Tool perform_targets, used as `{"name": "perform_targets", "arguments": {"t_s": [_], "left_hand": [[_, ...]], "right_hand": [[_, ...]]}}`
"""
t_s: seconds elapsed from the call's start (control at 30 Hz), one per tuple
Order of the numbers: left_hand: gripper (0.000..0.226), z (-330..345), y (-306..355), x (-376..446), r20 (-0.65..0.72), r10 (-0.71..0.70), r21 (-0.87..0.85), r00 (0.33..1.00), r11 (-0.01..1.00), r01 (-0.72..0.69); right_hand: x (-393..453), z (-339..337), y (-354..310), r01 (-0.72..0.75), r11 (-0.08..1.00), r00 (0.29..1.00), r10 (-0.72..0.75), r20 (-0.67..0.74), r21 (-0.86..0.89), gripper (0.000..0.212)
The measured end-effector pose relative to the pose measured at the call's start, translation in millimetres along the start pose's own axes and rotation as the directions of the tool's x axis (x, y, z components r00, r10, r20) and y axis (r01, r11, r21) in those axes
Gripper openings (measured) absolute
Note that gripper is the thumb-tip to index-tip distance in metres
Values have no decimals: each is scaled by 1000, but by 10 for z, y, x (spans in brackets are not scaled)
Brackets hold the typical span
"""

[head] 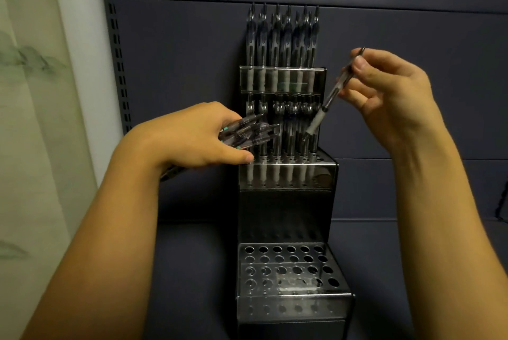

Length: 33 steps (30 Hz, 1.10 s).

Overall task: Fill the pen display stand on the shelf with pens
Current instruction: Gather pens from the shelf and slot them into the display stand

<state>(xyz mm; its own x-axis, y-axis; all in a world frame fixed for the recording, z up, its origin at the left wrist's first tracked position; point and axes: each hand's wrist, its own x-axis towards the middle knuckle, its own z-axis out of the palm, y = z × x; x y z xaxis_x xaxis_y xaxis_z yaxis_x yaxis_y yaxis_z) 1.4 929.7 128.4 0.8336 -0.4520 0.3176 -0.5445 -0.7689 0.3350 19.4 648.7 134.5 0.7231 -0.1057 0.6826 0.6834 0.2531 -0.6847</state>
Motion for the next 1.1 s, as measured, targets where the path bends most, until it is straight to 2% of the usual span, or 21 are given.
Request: {"name": "perform_targets", "arguments": {"t_s": [0.27,0.53,0.8,0.9,1.1], "left_hand": [[24,11,23,-4,17,4,-33,1000,999,-3],[23,13,21,-5,25,2,-51,1000,999,-1],[23,7,26,-16,33,1,-73,999,997,1],[21,13,36,-12,33,0,-77,999,997,2],[20,11,45,-16,34,1,-77,999,997,2]], "right_hand": [[-7,28,48,117,936,993,-114,29,-331,19],[-7,54,78,100,897,993,-61,102,-430,16],[-13,63,26,74,866,995,-29,98,-495,18],[-14,81,45,44,830,995,12,97,-556,17],[-45,61,-11,-73,746,961,230,154,-662,19]]}}
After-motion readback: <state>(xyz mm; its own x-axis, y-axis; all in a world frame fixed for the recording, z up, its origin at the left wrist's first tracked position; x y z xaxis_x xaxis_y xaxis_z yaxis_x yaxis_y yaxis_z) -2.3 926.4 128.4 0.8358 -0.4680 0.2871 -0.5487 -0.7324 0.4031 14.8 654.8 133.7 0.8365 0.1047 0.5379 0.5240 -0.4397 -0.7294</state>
